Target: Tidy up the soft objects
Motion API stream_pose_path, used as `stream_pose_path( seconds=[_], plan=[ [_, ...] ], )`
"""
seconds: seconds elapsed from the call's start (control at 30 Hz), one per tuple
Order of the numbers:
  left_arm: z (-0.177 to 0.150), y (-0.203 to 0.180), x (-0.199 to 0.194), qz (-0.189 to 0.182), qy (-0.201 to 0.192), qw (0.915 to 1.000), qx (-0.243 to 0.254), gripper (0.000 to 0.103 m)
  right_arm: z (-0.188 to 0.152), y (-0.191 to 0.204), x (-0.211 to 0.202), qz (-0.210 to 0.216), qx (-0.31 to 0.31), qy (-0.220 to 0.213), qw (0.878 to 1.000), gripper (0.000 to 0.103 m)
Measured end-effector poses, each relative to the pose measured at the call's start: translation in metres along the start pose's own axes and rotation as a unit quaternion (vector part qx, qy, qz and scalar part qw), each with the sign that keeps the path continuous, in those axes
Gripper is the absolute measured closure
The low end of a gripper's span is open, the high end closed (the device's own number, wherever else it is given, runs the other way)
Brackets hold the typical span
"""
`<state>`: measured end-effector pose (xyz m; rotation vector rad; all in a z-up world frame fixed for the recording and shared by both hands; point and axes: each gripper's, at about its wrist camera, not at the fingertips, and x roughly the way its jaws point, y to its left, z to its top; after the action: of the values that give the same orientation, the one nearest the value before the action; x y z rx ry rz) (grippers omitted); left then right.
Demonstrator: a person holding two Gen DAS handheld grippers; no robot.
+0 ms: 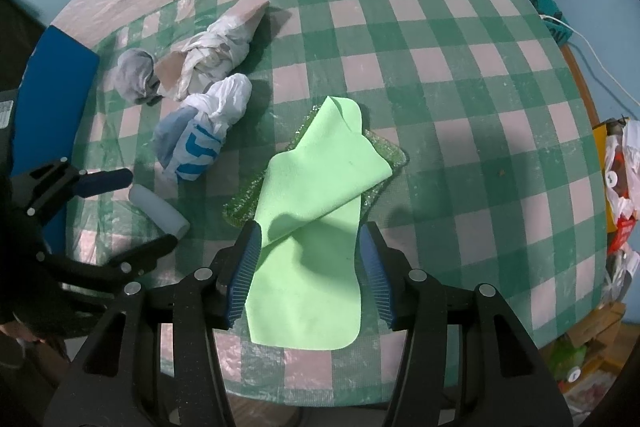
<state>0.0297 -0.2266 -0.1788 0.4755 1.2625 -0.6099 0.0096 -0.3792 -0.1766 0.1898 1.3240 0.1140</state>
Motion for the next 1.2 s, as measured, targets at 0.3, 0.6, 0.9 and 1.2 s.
stream_pose_path(
  seconds=[0.3,0.6,0.9,1.2],
  plan=[
    [0.01,-0.008,0.016,0.013,0.008,0.9999,-0.007,0.025,-0.001,-0.001,0.003,-0.001,-0.001,0.004,1.0,0.052],
    [0.014,0.01,0.019,-0.004,-0.005,0.9993,-0.036,0.038,-0.001,0.001,0.006,-0.002,-0.007,0.01,1.0,0.051],
    [0.013,0.011,0.019,-0.003,-0.018,0.9994,-0.029,0.065,-0.001,0.0,0.005,-0.006,-0.007,0.01,1.0,0.051],
    [-0.002,0.0,0.011,-0.012,-0.023,0.9992,-0.03,0.092,0.0,0.003,0.004,-0.008,-0.012,0.008,1.0,0.051]
  ],
)
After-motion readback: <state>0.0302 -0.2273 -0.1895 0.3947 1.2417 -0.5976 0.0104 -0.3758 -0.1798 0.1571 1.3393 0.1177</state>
